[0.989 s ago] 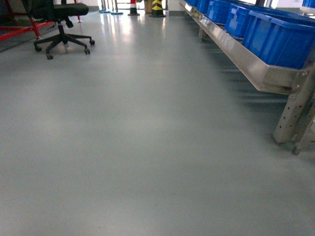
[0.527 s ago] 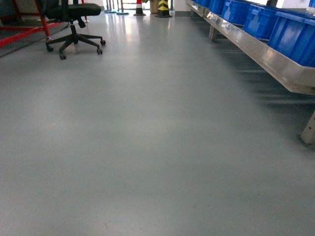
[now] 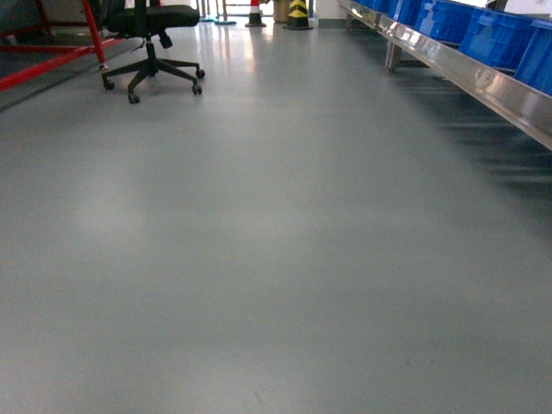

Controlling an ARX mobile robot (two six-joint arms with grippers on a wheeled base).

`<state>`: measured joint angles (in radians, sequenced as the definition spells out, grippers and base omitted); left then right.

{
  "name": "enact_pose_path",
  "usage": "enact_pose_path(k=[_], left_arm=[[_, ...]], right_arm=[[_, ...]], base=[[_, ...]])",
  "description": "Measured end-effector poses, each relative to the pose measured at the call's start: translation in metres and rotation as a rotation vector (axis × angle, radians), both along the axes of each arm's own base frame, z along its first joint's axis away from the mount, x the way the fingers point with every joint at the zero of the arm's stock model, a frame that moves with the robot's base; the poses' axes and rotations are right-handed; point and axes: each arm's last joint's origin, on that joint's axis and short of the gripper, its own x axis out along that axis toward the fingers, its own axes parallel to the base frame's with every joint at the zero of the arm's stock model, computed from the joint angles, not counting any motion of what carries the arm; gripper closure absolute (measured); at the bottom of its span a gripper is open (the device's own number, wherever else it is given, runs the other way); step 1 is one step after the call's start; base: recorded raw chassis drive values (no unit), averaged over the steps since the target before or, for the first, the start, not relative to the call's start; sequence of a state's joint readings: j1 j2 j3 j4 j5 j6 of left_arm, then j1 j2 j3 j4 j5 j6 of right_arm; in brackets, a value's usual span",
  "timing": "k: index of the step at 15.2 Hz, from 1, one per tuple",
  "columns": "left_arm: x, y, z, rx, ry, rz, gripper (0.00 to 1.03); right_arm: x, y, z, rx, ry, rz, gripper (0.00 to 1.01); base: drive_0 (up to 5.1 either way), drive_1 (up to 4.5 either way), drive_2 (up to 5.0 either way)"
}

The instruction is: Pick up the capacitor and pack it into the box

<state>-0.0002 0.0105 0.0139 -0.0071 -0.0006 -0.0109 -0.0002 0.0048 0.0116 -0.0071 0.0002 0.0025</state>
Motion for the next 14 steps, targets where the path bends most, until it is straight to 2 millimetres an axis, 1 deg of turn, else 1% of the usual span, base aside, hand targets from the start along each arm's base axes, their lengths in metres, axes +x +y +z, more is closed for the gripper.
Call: enact_pose_path(k=[14], left_arm=[[0.0000,0.0000,-0.0001,0.000,0.001,-0.001,0.59]], right_arm=[[0.0000,0.0000,0.0000,0.000,0.000,0.001,0.03]], base=[[-4.9,2.57,2.6]])
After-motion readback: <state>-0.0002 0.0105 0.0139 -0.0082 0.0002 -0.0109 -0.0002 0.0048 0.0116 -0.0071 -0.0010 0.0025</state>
